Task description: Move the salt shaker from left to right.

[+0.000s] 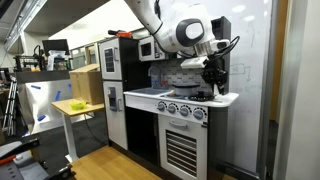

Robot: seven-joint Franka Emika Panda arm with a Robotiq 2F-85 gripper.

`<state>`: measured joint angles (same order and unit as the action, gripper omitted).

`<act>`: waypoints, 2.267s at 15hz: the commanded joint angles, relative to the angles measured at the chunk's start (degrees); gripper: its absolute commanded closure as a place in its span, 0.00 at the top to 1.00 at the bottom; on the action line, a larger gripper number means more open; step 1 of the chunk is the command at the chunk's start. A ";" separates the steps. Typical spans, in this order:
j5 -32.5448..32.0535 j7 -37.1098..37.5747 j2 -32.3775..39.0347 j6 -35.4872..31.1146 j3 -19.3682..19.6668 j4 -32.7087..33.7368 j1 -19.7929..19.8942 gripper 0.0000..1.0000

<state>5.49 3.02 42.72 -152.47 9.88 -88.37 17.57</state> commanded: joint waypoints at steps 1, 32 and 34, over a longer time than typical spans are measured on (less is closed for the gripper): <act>0.74 0.60 3.03 2.83 -0.48 4.77 1.09 0.12; -4.67 10.46 -12.63 24.86 3.25 -2.54 -4.90 1.00; -5.60 11.06 -16.05 23.01 3.13 -6.65 -5.98 1.00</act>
<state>1.60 12.65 31.92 -127.55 12.30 -88.22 13.42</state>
